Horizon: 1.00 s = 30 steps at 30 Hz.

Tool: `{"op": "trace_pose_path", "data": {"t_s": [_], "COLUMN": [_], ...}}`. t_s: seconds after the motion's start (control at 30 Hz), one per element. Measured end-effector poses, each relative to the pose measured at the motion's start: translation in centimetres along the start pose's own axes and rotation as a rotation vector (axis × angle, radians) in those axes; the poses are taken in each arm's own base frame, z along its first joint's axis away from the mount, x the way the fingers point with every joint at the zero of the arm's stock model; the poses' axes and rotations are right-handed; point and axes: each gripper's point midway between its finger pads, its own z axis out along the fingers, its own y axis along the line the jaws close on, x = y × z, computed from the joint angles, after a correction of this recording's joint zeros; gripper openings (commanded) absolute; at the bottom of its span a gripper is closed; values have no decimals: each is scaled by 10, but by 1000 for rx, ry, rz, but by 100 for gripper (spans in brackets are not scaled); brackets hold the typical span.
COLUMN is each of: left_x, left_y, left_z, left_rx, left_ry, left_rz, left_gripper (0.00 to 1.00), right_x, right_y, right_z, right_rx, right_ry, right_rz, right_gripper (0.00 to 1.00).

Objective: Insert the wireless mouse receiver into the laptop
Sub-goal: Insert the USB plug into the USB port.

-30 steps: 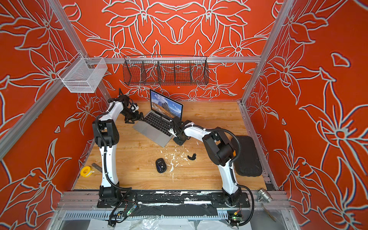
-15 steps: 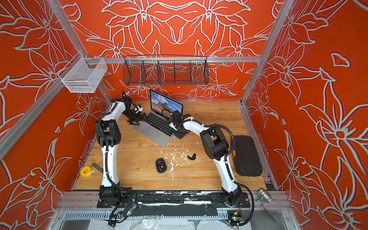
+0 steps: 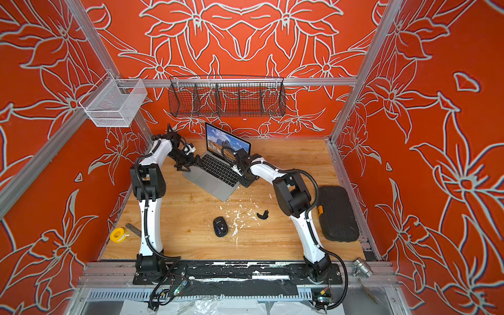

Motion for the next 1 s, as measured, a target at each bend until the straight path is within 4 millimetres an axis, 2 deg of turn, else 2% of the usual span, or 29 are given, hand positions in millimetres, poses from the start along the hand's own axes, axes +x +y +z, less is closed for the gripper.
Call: {"op": "trace_pose_path", "data": {"t_s": [0.43,1.0], "left_x": [-8,-8], "left_y": [18,20], "left_z": [-4,-4], "left_rx": [-115,-121], "left_ry": [-32,-33], "left_rz": [15,16], "left_gripper": [96,96], "right_x": [-8,-9], "right_y": [1,2], "right_z": [2,2], "right_rx": [-35,-52], "right_ry": [-32,-76], "right_rz": [44,51], "right_gripper": [7,6]}}
